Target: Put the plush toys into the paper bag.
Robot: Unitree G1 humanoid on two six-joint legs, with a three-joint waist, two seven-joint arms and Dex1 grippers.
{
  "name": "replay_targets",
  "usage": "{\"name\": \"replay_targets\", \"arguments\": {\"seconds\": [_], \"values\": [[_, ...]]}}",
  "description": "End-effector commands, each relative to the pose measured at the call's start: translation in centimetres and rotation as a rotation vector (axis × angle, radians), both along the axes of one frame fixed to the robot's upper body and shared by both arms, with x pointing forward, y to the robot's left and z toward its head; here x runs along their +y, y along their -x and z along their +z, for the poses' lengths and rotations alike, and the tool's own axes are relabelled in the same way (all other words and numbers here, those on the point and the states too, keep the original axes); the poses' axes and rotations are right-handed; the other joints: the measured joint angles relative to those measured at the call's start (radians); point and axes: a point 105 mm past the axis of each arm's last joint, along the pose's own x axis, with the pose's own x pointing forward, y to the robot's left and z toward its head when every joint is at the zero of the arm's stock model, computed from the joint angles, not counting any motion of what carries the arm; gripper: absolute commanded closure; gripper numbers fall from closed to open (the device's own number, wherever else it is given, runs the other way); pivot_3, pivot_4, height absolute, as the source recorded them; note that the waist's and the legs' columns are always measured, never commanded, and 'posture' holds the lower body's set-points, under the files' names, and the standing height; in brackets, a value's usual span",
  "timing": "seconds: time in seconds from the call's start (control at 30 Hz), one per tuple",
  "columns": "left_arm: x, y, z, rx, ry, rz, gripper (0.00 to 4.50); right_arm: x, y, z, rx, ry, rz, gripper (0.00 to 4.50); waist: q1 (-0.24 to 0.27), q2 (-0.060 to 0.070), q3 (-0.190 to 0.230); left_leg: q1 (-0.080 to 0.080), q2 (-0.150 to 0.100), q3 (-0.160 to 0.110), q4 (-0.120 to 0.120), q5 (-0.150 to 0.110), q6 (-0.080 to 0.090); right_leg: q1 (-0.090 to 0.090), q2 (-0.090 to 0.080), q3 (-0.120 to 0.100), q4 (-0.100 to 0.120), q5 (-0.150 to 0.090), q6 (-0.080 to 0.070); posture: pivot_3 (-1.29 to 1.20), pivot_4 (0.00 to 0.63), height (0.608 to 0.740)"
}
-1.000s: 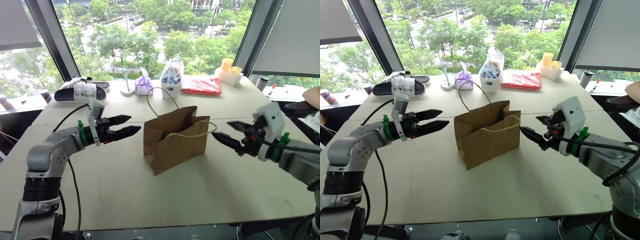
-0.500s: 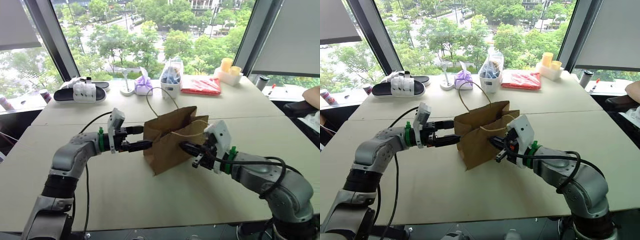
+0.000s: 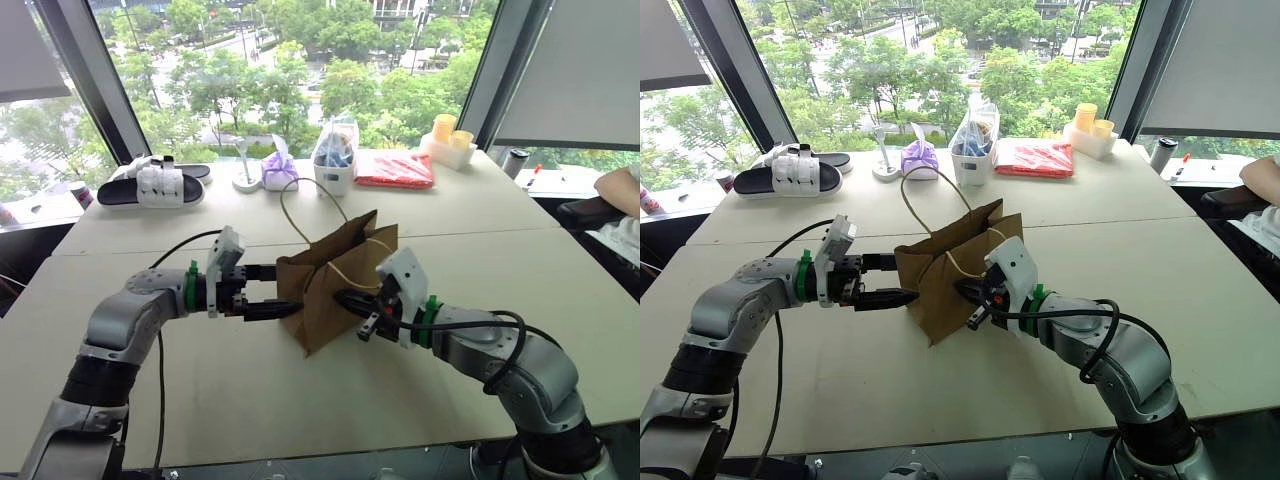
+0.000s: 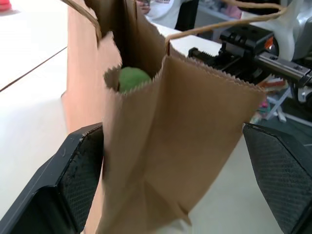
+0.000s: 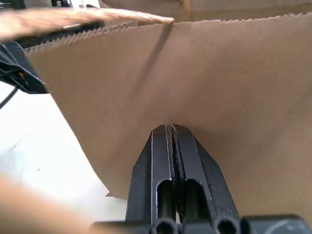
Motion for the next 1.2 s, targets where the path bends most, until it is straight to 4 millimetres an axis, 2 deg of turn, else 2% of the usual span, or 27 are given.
{"name": "replay_targets", "arguments": {"seconds": [0.03, 0.37, 0.5, 0.6, 0.7, 0.9, 0.93, 0.97, 1.0, 1.07, 1.17, 1.2], "values": [[0.1, 0.8, 0.8, -0.041, -0.007, -0.025, 0.0, 0.6, 0.3, 1.4, -0.055, -0.021, 0.033, 4.44, 0.001, 0.0, 0.0, 0.0, 0.0, 0.0, 0.0, 0.0, 0.0, 0.0, 0.0, 0.0, 0.0, 0.0, 0.0, 0.0, 0.15, 0.74], [-2.1, 2.0, -0.3, -0.038, 0.008, -0.041, 0.0, 0.9, 0.2, 1.6, -0.061, -0.016, 0.044, 4.44, 0.002, 0.0, 0.0, 0.0, 0.0, 0.0, 0.0, 0.0, 0.0, 0.0, 0.0, 0.0, 0.0, 0.0, 0.0, 0.0, 0.15, 0.74], [-3.3, 1.1, -1.0, -0.076, -0.001, 0.057, 0.0, 0.9, 0.3, 1.4, -0.058, -0.006, 0.047, 4.44, 0.003, 0.0, 0.0, 0.0, 0.0, 0.0, 0.0, 0.0, 0.0, 0.0, 0.0, 0.0, 0.0, 0.0, 0.0, 0.0, 0.15, 0.74], [-3.3, 0.2, -1.4, -0.092, 0.005, 0.145, 0.0, 0.8, 0.4, 1.4, -0.057, -0.004, 0.046, 4.44, 0.002, 0.0, 0.0, 0.0, 0.0, 0.0, 0.0, 0.0, 0.0, 0.0, 0.0, 0.0, 0.0, 0.0, 0.0, 0.0, 0.15, 0.74], [-3.3, -0.5, -1.2, -0.105, 0.037, 0.213, 0.0, 0.7, 0.4, 1.4, -0.056, -0.003, 0.043, 4.44, 0.003, 0.0, 0.0, 0.0, 0.0, 0.0, 0.0, 0.0, 0.0, 0.0, 0.0, 0.0, 0.0, 0.0, 0.0, 0.0, 0.15, 0.74], [-3.8, -0.7, -0.5, -0.073, 0.123, 0.258, 0.0, 0.6, 0.5, 1.3, -0.054, -0.001, 0.043, 4.44, 0.003, 0.0, 0.0, 0.0, 0.0, 0.0, 0.0, 0.0, 0.0, 0.0, 0.0, 0.0, 0.0, 0.0, 0.0, 0.0, 0.15, 0.74], [-3.8, -0.6, -0.2, -0.063, 0.144, 0.261, 0.53, 0.6, 0.6, 1.3, -0.053, -0.001, 0.043, 4.5, 0.003, 0.0, 0.0, 0.0, 0.0, 0.0, 0.0, 0.0, 0.0, 0.0, 0.0, 0.0, 0.0, 0.0, 0.0, 0.0, 0.15, 0.74], [-3.9, -0.6, -0.1, -0.054, 0.157, 0.264, 0.79, 0.6, 0.6, 1.3, -0.053, -0.001, 0.041, 4.5, 0.003, 0.0, 0.0, 0.0, 0.0, 0.0, 0.0, 0.0, 0.0, 0.0, 0.0, 0.0, 0.0, 0.0, 0.0, 0.0, 0.15, 0.74], [-3.9, -0.6, 0.0, -0.048, 0.162, 0.265, 1.24, 0.6, 0.6, 1.2, -0.053, -0.001, 0.039, 4.5, 0.003, 0.0, 0.0, 0.0, 0.0, 0.0, 0.0, 0.0, 0.0, 0.0, 0.0, 0.0, 0.0, 0.0, 0.0, 0.0, 0.15, 0.74], [-3.8, -0.6, -0.4, -0.05, 0.136, 0.27, 2.22, 0.2, 0.8, 1.3, -0.051, -0.001, 0.031, 4.5, 0.003, 0.0, 0.0, 0.0, 0.0, 0.0, 0.0, 0.0, 0.0, 0.0, 0.0, 0.0, 0.0, 0.0, 0.0, 0.0, 0.15, 0.74], [-3.6, -0.5, -1.0, -0.051, 0.109, 0.274, 3.78, -0.9, 1.4, 1.3, -0.046, 0.016, 0.011, 4.5, 0.004, 0.0, 0.0, 0.0, 0.0, 0.0, 0.0, 0.0, 0.0, 0.0, 0.0, 0.0, 0.0, 0.0, 0.0, 0.0, 0.15, 0.74], [-3.6, -0.5, -1.0, -0.05, 0.106, 0.272, 4.25, -2.2, 1.8, 1.6, -0.044, 0.021, -0.019, 4.5, 0.007, 0.0, 0.0, 0.0, 0.0, 0.0, 0.0, 0.0, 0.0, 0.0, 0.0, 0.0, -0.001, 0.0, 0.0, 0.0, 0.15, 0.74]]}}
